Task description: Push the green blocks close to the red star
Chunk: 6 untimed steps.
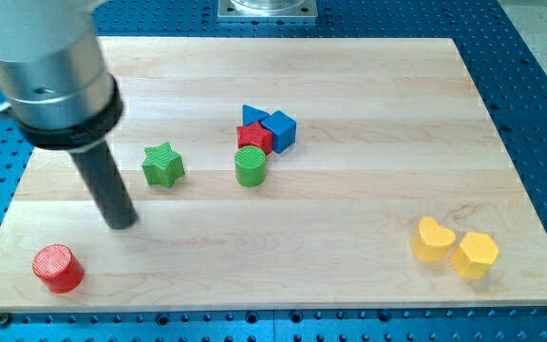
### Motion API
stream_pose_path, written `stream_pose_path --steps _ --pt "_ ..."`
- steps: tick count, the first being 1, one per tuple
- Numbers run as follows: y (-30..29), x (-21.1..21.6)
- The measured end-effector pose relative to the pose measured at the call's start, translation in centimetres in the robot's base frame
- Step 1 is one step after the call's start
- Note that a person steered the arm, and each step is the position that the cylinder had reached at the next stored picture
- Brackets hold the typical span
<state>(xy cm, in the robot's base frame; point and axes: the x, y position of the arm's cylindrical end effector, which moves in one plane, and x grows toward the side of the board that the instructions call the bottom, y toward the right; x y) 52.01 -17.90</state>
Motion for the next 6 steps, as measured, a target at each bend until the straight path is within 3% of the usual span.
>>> stream_pose_path --steps 1,2,3,5,6 --pt "-1.2 -3.4" --pt "5.8 -5.7" --pt "5.7 -3.7" --pt "6.9 -6.4" --pt "1.2 -0.5"
